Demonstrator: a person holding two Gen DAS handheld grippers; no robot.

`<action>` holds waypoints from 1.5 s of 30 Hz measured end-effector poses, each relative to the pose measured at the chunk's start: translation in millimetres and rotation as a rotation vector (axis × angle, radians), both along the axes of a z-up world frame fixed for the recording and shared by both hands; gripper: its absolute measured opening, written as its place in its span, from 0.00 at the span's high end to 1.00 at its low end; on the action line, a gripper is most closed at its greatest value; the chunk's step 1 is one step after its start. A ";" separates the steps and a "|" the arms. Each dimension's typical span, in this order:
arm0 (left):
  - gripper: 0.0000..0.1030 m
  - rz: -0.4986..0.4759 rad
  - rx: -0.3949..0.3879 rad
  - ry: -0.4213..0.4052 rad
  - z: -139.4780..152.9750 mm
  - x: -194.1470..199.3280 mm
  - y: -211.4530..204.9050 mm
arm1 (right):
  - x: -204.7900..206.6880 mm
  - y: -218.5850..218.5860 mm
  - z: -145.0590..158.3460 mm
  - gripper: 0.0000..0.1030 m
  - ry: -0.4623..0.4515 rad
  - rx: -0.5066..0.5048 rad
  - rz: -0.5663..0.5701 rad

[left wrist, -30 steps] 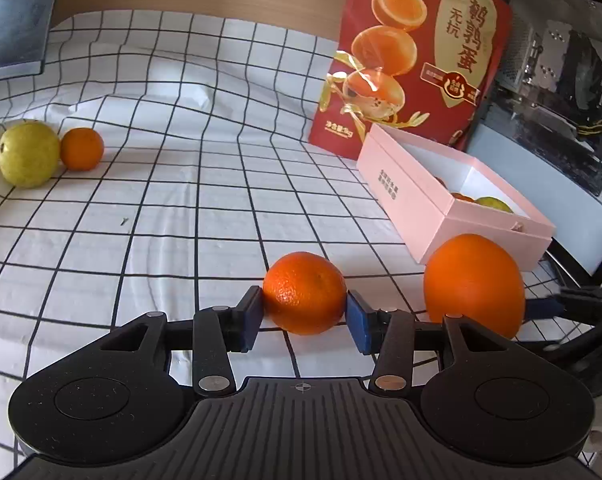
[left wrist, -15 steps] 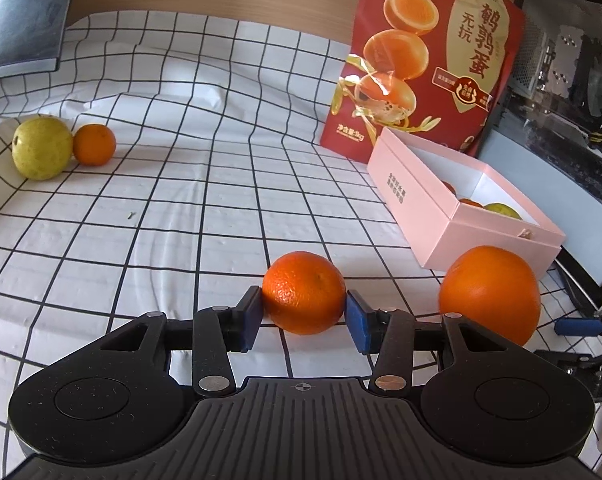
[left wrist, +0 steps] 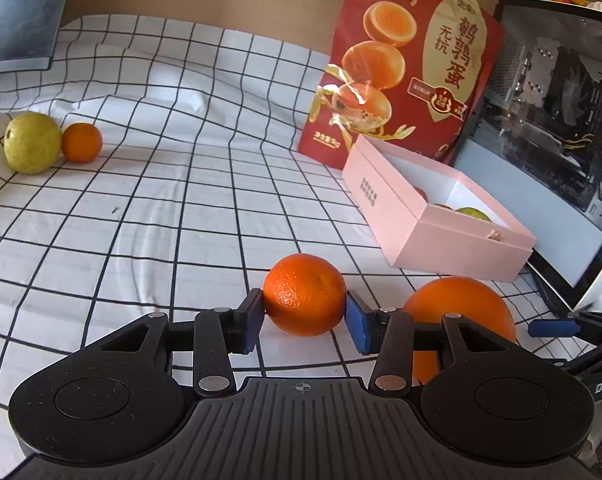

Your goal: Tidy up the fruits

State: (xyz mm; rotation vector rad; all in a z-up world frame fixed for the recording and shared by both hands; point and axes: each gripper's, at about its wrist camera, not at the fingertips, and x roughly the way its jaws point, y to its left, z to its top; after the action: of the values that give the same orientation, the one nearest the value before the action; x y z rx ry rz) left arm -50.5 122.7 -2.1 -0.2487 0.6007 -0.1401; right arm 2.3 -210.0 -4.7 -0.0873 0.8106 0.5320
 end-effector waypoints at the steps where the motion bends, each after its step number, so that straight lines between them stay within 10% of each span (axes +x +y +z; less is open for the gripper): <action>1: 0.52 0.006 -0.008 0.003 -0.5 0.2 1.2 | 1.6 -1.5 1.1 0.00 0.013 0.009 -0.001; 7: 0.52 0.044 -0.081 0.007 -2.4 0.9 12.1 | -7.3 5.6 0.0 0.01 -0.018 -0.054 0.042; 15: 0.52 0.062 -0.123 0.010 -3.9 0.9 17.0 | -33.0 15.8 31.7 0.06 -0.029 0.147 0.232; 26: 0.52 0.069 -0.160 0.004 -3.9 -1.0 20.5 | -18.1 101.0 15.0 0.06 -0.056 0.017 0.292; 32: 0.52 0.072 -0.161 0.002 -3.6 -0.8 20.8 | -6.5 106.9 11.2 0.28 0.008 0.055 0.286; 45: 0.52 -0.075 -0.076 -0.005 3.0 1.7 -26.6 | 8.2 39.0 14.1 0.29 -0.019 -0.026 0.084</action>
State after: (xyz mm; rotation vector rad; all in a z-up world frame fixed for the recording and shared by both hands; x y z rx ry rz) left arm -48.9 96.1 0.9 -0.2991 0.6003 -0.2364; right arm 10.4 -171.0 9.4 -0.1507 0.7979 0.5985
